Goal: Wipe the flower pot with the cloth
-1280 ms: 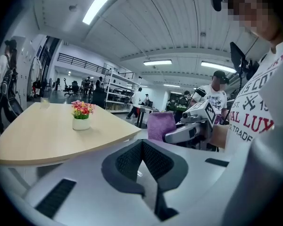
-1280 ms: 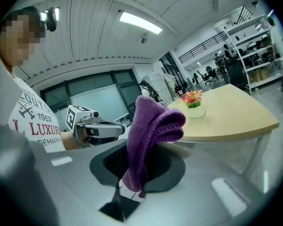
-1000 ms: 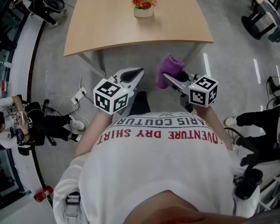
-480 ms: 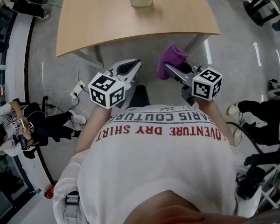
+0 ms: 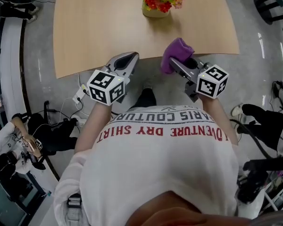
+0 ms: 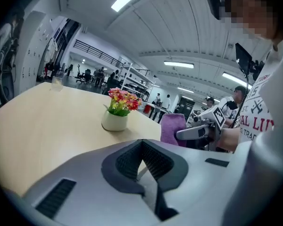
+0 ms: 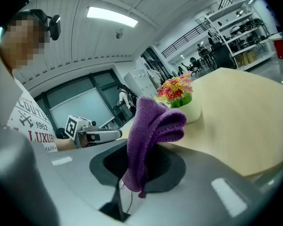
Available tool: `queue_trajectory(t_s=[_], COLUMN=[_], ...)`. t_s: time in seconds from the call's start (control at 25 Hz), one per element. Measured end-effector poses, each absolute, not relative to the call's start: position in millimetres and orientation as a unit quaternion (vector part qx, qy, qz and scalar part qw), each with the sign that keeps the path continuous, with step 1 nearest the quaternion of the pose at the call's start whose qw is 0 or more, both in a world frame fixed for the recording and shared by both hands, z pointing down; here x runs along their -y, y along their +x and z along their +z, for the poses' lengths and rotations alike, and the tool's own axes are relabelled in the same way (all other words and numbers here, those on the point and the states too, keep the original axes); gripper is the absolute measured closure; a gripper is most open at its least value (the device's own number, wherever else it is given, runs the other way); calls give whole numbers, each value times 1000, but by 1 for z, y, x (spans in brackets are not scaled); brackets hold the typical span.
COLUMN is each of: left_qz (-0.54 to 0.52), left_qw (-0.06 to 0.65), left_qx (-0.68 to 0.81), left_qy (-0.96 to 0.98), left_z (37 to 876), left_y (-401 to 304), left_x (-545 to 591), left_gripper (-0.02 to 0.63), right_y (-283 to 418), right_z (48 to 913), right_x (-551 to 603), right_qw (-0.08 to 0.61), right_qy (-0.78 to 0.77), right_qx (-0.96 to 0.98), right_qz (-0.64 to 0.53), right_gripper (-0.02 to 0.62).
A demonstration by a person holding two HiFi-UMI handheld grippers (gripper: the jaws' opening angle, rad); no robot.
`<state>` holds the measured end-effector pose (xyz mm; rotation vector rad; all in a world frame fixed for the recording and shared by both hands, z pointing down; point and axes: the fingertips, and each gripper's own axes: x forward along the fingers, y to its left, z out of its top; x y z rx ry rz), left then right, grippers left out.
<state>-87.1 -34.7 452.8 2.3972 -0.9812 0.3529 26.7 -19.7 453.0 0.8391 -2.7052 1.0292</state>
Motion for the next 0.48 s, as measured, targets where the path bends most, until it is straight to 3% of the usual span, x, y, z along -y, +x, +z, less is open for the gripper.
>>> queue_trajectory(t_s=[0.48], left_qz=[185], left_qw=[230], left_qx=[330], left_qy=[897], left_z=[468], left_y=[-103], left_x=[103], left_gripper=[606], right_y=[-13], right_z=[455], right_x=[81], right_qw=[63], right_qy=[296], right_qx=[898], right_qz=[319], right_gripper=[531])
